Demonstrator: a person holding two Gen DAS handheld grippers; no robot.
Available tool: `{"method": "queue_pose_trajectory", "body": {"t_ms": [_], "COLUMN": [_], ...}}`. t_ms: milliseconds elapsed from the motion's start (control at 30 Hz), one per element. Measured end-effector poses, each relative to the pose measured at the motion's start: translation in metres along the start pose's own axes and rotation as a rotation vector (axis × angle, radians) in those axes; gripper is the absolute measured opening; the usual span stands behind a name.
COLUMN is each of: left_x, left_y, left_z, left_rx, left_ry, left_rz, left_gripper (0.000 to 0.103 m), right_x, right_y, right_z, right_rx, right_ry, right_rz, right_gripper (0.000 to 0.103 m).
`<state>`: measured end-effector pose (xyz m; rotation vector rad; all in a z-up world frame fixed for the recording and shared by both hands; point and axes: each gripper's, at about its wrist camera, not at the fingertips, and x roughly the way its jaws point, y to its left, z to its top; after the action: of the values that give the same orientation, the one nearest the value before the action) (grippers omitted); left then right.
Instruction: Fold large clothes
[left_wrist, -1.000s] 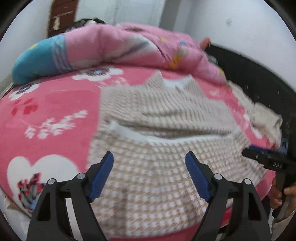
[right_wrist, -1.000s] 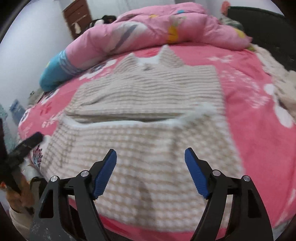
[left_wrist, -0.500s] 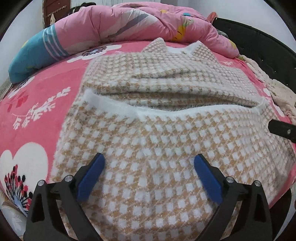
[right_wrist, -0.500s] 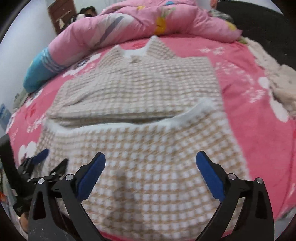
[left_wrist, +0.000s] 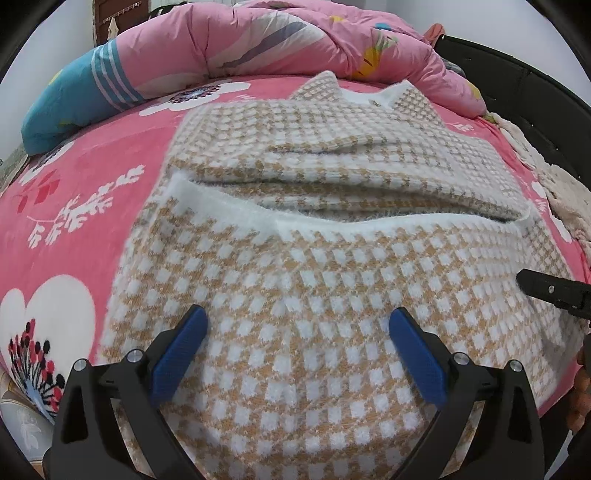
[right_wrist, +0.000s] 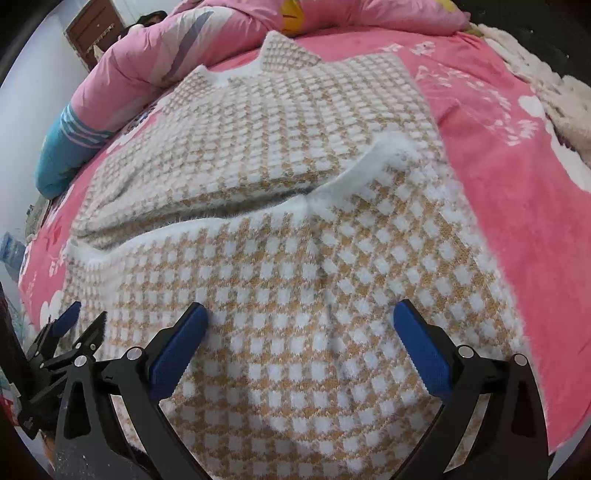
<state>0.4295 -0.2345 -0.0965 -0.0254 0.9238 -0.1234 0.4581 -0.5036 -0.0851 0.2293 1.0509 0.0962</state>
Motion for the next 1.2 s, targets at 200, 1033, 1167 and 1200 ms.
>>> {"method": "queue_pose_trajectory", "body": {"t_ms": [200,1033,1167,1200], "left_x": [0.0,0.002,0.002,0.002], "left_y": [0.001,0.001,0.0,0.001], "left_z": [0.001,0.004,0.004,0.004], "left_rx": [-0.005,-0.011,-0.011,-0.011], "left_ry": [0.006,0.026,0.028,0.028], "left_rz": [-0.001,0.007,0.01,0.01], "left_gripper": [0.097,0.097,0.097,0.097], "right_x": [0.014,0.015,0.015,0.016], "right_y": [-0.002,0.002,0.001,0.001], "right_z": [0.015,0.01,0.01,0.011], "right_rx": [-0.008,-0.024,-0.023,-0.023], "right_ry": [0.036,0.014,0.016,0.017], "right_rz": [-0.001,-0.017,-0.017,-0.017], "right_gripper": [0.096,0.096,0.096,0.096]}}
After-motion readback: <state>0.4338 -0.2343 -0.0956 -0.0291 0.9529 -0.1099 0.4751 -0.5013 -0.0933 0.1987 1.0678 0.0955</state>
